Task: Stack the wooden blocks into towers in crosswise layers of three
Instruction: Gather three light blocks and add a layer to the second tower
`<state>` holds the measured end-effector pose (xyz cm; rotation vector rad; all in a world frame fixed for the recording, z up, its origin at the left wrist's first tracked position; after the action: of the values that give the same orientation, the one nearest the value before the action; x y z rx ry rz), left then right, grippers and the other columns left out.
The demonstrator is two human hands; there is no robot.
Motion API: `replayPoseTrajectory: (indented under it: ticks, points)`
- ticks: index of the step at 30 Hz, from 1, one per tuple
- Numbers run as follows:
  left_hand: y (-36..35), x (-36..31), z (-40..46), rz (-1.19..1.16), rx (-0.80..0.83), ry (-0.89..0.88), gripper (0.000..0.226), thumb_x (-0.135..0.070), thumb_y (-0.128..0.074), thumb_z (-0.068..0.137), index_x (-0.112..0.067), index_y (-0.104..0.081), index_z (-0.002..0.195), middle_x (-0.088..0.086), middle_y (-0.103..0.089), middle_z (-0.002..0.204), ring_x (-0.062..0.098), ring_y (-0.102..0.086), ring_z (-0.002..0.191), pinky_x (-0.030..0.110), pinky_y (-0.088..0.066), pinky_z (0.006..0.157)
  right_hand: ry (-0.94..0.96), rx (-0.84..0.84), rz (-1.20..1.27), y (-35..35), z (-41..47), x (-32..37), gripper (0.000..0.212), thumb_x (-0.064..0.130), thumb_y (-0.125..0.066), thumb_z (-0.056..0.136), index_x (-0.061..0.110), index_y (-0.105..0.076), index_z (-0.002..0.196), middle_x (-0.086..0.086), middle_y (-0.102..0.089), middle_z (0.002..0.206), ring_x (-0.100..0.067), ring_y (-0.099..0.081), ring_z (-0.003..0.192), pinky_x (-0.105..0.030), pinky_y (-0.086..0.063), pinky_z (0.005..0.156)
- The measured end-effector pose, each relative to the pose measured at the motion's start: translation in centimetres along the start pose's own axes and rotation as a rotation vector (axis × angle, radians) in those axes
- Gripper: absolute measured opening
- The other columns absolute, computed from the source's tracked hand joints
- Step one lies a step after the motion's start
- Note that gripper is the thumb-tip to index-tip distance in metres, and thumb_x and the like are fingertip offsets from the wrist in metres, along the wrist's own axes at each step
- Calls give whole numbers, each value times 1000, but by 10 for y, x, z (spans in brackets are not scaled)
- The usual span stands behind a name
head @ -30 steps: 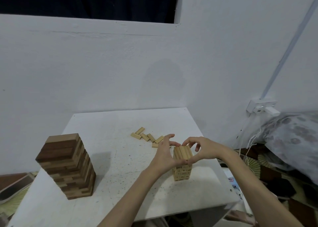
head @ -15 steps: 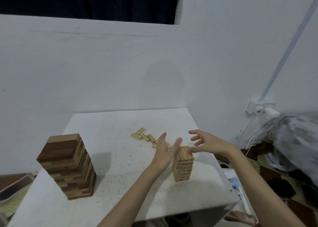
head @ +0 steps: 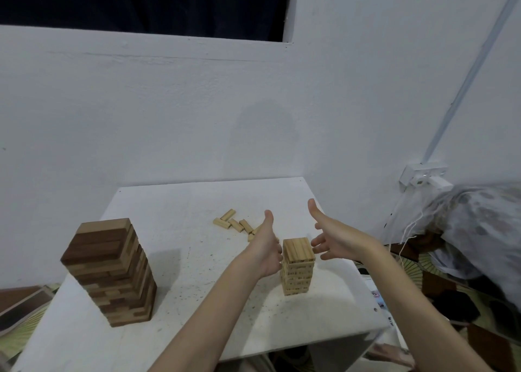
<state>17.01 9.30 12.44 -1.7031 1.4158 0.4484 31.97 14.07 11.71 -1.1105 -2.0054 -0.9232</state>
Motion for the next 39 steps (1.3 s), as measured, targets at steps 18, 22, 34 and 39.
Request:
replayPoseTrajectory:
  ticks: [18, 22, 34, 39]
  points:
    - [22, -3, 15, 900, -162, -431, 73, -34, -63, 87, -15, -23, 145, 2, -29, 151, 18, -33, 135, 26, -33, 97, 246, -114, -370, 14, -2, 0, 62, 41, -57, 92, 19, -33, 145, -5, -44, 143, -18, -45, 129, -34, -40, 102]
    - [24, 3, 23, 1242, -94, -448, 106, -33, -84, 65, -17, -18, 146, 4, -33, 147, 20, -35, 133, 35, -37, 105, 306, -42, -642, 13, -4, -5, 98, 18, -81, 73, 29, -20, 148, 1, -42, 144, -15, -35, 136, -27, -37, 101]
    - [13, 8, 33, 1342, -88, -525, 108, -27, -84, 66, -14, -13, 146, 7, -49, 132, 20, -46, 120, 31, -43, 94, 362, -50, -882, 3, 12, -14, 112, 22, -86, 66, 34, -13, 149, 6, -47, 137, -18, -45, 124, -34, -41, 102]
    - [14, 9, 35, 1332, -96, -556, 103, -26, -83, 67, -14, -16, 144, 6, -54, 123, 19, -51, 112, 33, -48, 90, 408, -53, -871, 1, 13, -15, 106, 24, -85, 66, 37, -18, 148, 7, -50, 131, -18, -49, 117, -36, -44, 98]
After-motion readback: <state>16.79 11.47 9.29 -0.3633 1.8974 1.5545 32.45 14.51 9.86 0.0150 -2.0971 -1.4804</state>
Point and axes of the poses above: each hand's wrist, its own z-axis towards the middle knuckle, its own y-axis out of the back of the hand, x = y × z, the point moved 1 cm from there along z, towards the middle knuckle
